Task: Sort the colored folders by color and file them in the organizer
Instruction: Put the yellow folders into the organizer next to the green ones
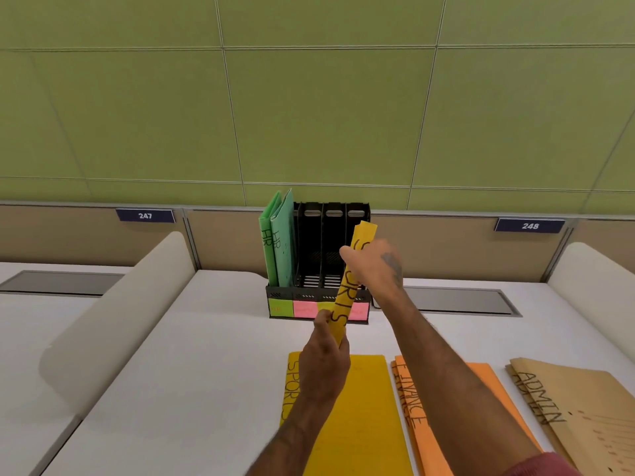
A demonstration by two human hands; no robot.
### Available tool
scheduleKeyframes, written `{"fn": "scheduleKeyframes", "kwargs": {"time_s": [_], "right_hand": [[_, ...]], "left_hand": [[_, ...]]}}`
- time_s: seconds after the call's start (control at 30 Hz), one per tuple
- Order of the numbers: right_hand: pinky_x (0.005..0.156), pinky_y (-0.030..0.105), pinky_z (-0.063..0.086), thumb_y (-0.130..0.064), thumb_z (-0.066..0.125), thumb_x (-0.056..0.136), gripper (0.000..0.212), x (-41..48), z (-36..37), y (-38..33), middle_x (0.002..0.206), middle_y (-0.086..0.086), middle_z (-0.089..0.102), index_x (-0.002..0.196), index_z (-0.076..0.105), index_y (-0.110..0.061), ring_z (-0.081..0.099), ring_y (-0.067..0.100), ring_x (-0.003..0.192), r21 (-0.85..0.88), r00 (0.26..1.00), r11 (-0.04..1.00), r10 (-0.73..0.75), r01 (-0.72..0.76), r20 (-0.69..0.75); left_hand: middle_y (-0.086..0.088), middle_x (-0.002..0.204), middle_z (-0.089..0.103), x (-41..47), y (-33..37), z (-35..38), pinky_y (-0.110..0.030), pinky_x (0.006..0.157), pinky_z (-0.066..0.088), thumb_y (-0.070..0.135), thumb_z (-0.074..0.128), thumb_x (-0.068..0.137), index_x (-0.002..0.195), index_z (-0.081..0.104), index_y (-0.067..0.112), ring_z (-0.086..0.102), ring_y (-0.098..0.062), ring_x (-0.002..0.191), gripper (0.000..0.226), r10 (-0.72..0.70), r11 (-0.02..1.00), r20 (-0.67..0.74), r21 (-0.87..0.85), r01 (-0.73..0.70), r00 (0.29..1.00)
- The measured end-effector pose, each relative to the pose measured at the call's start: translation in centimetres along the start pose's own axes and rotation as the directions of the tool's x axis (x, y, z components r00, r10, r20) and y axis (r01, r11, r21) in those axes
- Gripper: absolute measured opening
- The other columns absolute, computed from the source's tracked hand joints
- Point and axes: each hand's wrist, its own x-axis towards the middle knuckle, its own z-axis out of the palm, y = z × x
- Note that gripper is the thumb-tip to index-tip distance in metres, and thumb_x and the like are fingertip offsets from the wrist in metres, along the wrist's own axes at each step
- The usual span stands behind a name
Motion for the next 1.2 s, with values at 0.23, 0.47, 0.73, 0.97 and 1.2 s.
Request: {"fn": "scheduleKeyframes", "kwargs": {"time_s": [0.23,0.47,0.73,0.97,1.2], "right_hand": [[0.041,0.018,0.026,-0.032,0.064,0.083,0.041,0.4,0.4,-2.2,0.045,-0.010,0.037,0.053,0.039,-0.022,0.033,0.008,0.040,0.053,0.994,0.995,-0.086,0.090,-0.071],[0.041,0.018,0.029,-0.032,0.064,0.084,0.044,1.6,1.4,-6.0,0.043,-0.011,0.039,0.050,0.037,-0.024,0.035,0.008,0.037,0.078,0.956,0.966,-0.230,0.247,-0.180],[0.043,0.019,0.027,-0.036,0.063,0.086,0.046,5.1,4.8,-8.7,0.043,-0.012,0.038,0.050,0.038,-0.024,0.036,0.005,0.036,-0.052,0.871,0.933,-0.353,0.357,-0.342],[0.047,0.020,0.036,-0.035,0.061,0.089,0.035,8.8,9.6,-8.4,0.048,-0.013,0.045,0.059,0.046,-0.025,0.045,0.007,0.041,-0.074,0.836,0.909,-0.406,0.409,-0.368],[0.046,0.013,0.032,-0.037,0.063,0.090,0.027,11.5,13.8,-6.9,0.052,-0.015,0.045,0.069,0.050,-0.026,0.042,-0.001,0.042,-0.048,0.815,0.903,-0.408,0.428,-0.411]], "left_hand": [[0.018,0.129,0.053,3.0,-2.6,-2.4,-0.015,0.077,0.047,0.069,0.045,0.090,0.139,0.018,0.045,0.060,-0.003,0.097,0.061,0.049,0.991,0.154,-0.130,-0.029,0.987],[0.000,0.145,0.048,11.6,-7.1,-7.1,-0.031,0.087,0.050,0.056,0.045,0.096,0.142,0.033,0.027,0.053,-0.015,0.124,0.055,0.126,0.991,0.073,0.033,-0.128,0.989],[-0.012,0.164,0.004,24.4,-11.2,-8.7,-0.043,0.120,0.014,0.039,0.060,0.093,0.157,0.010,0.017,0.004,-0.029,0.152,0.083,0.144,0.880,0.283,0.402,-0.254,0.948],[-0.013,0.163,-0.017,29.9,-13.4,-7.0,-0.049,0.119,0.000,0.040,0.065,0.088,0.156,-0.012,0.022,-0.016,-0.031,0.150,0.104,0.059,0.804,0.403,0.523,-0.283,0.913],[-0.011,0.163,-0.020,31.6,-16.1,-5.9,-0.051,0.119,0.000,0.042,0.067,0.086,0.155,-0.013,0.028,-0.018,-0.030,0.150,0.107,0.044,0.780,0.438,0.546,-0.305,0.898]]}}
